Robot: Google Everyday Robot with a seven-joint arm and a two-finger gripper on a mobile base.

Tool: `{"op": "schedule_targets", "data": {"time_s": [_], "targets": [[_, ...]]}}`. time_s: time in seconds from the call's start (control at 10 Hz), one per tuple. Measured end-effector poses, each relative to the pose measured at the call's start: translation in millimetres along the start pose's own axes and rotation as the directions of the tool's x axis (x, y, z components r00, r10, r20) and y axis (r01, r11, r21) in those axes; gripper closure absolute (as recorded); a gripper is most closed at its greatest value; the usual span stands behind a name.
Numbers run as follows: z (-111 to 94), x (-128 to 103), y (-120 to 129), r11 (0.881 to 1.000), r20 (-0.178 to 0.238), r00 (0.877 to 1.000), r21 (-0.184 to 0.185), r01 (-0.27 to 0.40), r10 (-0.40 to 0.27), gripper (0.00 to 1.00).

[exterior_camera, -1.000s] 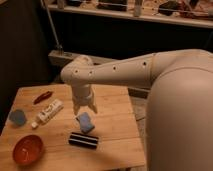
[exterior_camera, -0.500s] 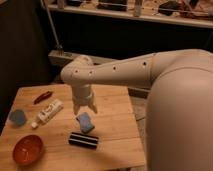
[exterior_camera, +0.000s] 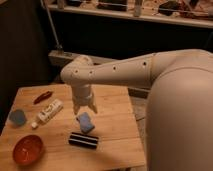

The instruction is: Place the pepper in the ceramic bowl

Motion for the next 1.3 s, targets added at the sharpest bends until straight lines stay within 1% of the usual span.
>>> {"op": "schedule_targets", "data": {"time_s": [0.2, 0.3, 0.4, 0.5, 0.7, 0.8, 0.9, 1.0, 1.1, 1.2, 1.3], "targets": [[1, -3, 1, 1.0, -0.001, 1.0, 0.008, 0.008, -0.008, 0.35], [2, -13, 6, 0.999, 0.005, 0.999, 0.023, 0.049, -0.049, 0.35], [2, -20, 13, 0.996, 0.003, 0.996, 0.028, 0.088, -0.089, 0.35], [2, -33, 24, 0.988, 0.005, 0.989, 0.034, 0.15, -0.15, 0.35], [-2, -62, 43, 0.966, 0.024, 0.966, 0.031, 0.258, -0.259, 0.35], [-6, -75, 58, 0.943, 0.039, 0.942, 0.02, 0.332, -0.333, 0.35], [-11, -87, 78, 0.9, 0.066, 0.898, 0.008, 0.436, -0.435, 0.35], [-15, -95, 91, 0.871, 0.087, 0.868, -0.002, 0.491, -0.489, 0.35], [-18, -103, 101, 0.847, 0.108, 0.842, -0.004, 0.532, -0.529, 0.35], [-22, -116, 116, 0.818, 0.137, 0.81, -0.001, 0.576, -0.57, 0.35], [-24, -122, 124, 0.809, 0.149, 0.799, 0.004, 0.588, -0.582, 0.35]]}}
